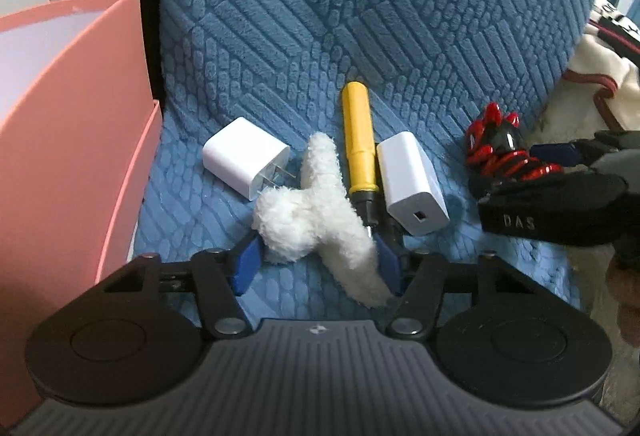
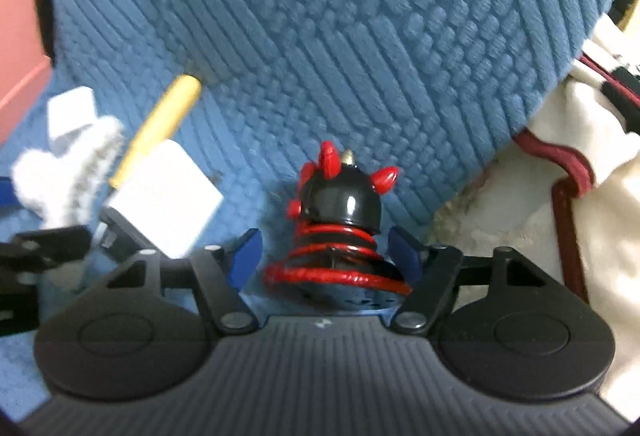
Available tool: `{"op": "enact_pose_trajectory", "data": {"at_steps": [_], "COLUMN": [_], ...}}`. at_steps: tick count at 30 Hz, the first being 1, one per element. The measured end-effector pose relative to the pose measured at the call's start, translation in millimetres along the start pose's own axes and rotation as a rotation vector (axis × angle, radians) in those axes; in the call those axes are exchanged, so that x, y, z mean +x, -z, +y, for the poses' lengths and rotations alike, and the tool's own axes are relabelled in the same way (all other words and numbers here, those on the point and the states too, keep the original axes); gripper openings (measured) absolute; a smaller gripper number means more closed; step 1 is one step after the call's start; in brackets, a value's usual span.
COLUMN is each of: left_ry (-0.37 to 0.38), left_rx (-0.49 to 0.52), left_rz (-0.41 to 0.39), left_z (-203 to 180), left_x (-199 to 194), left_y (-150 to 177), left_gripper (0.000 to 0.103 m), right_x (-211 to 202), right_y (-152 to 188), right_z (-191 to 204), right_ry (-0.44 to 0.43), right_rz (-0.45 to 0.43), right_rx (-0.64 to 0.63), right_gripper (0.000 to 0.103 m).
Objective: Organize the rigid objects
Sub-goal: 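Lower the left tool onto the white plush while the right tool approaches the red figurine, then close the left tool on the white plush while the right tool grasps the red figurine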
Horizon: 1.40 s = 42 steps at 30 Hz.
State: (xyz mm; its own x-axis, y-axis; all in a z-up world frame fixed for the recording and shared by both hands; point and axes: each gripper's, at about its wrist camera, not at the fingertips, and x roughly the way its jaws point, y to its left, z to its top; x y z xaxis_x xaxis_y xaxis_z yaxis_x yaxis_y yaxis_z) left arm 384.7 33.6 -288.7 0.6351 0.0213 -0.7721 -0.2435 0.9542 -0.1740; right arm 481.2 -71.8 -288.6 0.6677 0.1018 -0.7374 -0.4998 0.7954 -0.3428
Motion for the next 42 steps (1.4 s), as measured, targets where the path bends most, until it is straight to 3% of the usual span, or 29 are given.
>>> {"op": "enact_pose_trajectory", "data": {"at_steps": [6, 10, 13, 14, 15, 18, 20, 21, 30, 34, 38, 42], "left_ry": [0.013, 0.032, 0.040, 0.047, 0.058, 0.085, 0.082, 0.085, 0.113, 0.134, 0.151, 0.148], "left_rx": [0.029, 0.021, 0.017, 0.012, 0.004, -0.030, -0.028, -0.028, -0.068, -0.100, -0.070, -0.061], "left_rz": [0.006, 0.017, 0.021, 0.025, 0.042, 0.062, 0.057, 0.056, 0.069, 0.080, 0.075, 0.083], "left_z": [1.6, 5.5, 8.3, 9.5, 10.8, 16.2, 17.8, 18.0, 24.6, 31.1, 31.2, 29.6], "left_x": [-14.4, -23.4, -29.4, -31.6, -32.8, -39.5, -44.0, -46.4, -51.0, -52.9, -59.0, -58.9], "left_y": [5.8, 13.9, 20.7, 22.9, 24.8, 31.8, 35.6, 37.6, 45.1, 47.2, 48.6, 49.8], "left_gripper": [0.056, 0.056, 0.054, 0.045, 0.019, 0.018, 0.017, 0.016, 0.016, 0.017, 0.017, 0.021], "right_x": [-5.1, -18.5, -23.6, -29.8, -35.3, -47.4, -57.0, -60.2, -65.6, -59.9, -56.0, -47.7], "right_y": [-0.6, -2.4, 2.5, 6.7, 10.7, 18.2, 25.8, 28.6, 34.2, 32.5, 33.3, 27.6], "right_z": [-15.2, -27.1, -35.7, -42.6, -45.7, -52.7, -54.5, -56.7, -59.2, -59.3, -60.5, -60.0], "right_ry": [-0.024, -0.058, -0.087, -0.096, -0.105, -0.138, -0.153, -0.167, -0.193, -0.190, -0.198, -0.189], "right_rz": [0.005, 0.003, 0.011, 0.016, 0.017, 0.010, -0.003, -0.005, 0.013, 0.032, 0.042, 0.044], "right_rx": [0.128, 0.224, 0.303, 0.320, 0.344, 0.418, 0.460, 0.485, 0.534, 0.545, 0.575, 0.561], "right_gripper": [0.063, 0.046, 0.043, 0.043, 0.043, 0.034, 0.016, 0.016, 0.019, 0.038, 0.058, 0.060]}}
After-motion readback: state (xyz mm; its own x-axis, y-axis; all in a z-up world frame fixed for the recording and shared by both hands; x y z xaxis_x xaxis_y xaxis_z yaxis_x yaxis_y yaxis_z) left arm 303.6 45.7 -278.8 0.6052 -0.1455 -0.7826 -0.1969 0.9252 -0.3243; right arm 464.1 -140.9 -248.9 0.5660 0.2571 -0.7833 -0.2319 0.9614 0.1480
